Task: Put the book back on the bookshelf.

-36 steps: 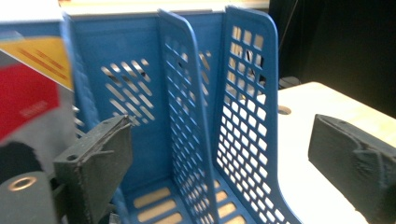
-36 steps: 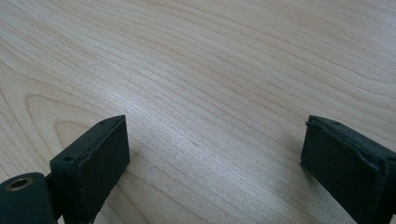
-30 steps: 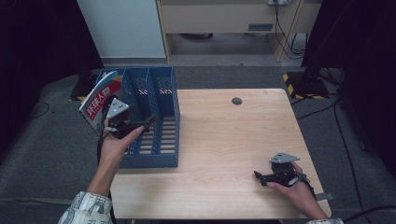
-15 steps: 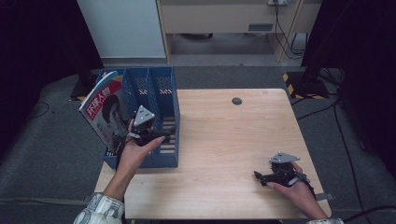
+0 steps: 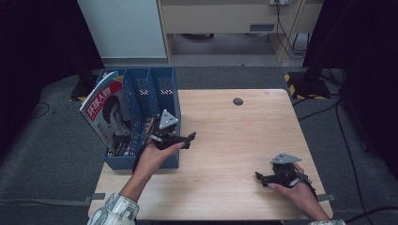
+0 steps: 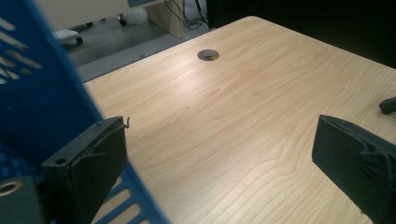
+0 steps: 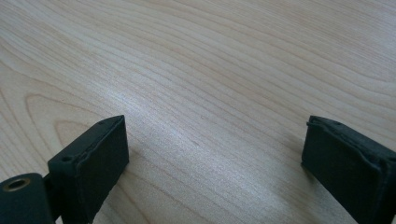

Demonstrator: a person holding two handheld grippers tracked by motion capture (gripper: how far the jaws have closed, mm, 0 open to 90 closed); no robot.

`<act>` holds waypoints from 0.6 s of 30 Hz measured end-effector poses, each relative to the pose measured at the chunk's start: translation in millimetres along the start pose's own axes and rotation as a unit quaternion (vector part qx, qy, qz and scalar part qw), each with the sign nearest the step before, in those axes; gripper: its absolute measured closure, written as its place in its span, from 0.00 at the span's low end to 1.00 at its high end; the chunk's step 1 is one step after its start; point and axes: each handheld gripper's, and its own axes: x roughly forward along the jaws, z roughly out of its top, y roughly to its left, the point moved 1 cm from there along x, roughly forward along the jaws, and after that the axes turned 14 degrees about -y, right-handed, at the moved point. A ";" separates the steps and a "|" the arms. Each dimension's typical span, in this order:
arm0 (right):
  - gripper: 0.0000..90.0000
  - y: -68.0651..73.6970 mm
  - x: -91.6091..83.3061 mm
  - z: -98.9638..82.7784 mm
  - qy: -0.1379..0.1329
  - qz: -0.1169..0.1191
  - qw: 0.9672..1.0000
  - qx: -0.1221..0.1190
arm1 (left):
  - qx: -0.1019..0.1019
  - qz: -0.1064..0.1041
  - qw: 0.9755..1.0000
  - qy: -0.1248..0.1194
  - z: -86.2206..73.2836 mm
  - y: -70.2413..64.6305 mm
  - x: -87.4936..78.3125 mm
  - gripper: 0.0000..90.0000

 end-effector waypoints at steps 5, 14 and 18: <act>0.08 0.0 0.0 0.0 0.000 0.000 1.000 0.000 | 0.004 -0.001 1.000 0.026 -2.3 -17.9 15.4 0.04; 0.08 -0.1 -0.1 -0.1 0.000 0.001 1.000 0.000 | -0.004 -0.025 0.998 0.053 -17.3 -51.1 40.1 0.04; 0.08 -0.1 -0.2 -0.1 0.000 0.001 1.000 0.000 | -0.001 -0.034 0.997 0.065 -27.5 -64.4 48.4 0.04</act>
